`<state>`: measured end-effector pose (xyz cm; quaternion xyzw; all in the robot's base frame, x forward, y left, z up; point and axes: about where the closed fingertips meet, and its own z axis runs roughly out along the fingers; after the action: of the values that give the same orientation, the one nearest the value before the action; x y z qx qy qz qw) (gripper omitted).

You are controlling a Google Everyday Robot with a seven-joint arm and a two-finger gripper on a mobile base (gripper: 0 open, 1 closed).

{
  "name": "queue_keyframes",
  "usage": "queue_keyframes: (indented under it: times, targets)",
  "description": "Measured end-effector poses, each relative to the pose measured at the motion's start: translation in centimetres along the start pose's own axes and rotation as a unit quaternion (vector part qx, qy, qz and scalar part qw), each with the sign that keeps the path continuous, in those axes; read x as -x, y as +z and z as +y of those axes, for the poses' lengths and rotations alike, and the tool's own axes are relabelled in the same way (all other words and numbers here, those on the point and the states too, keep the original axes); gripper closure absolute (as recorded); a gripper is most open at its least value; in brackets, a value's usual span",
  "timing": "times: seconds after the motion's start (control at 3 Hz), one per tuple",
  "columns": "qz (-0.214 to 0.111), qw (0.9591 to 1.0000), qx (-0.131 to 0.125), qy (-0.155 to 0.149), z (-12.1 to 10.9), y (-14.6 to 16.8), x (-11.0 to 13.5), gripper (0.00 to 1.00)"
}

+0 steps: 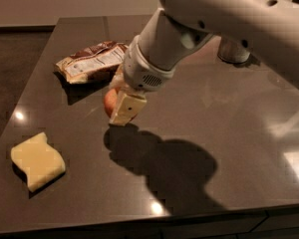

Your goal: Move apple near sponge

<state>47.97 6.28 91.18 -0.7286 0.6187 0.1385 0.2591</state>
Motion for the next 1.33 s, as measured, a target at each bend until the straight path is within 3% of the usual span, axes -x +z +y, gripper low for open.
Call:
queue_keyframes:
  times: [0.33,1.33]
  targets:
    - [-0.010,0.9994,0.000,-0.034,1.0,2.0,3.0,1.00]
    - [-0.030,0.9961,0.017,-0.081,4.3,6.6,6.9,1.00]
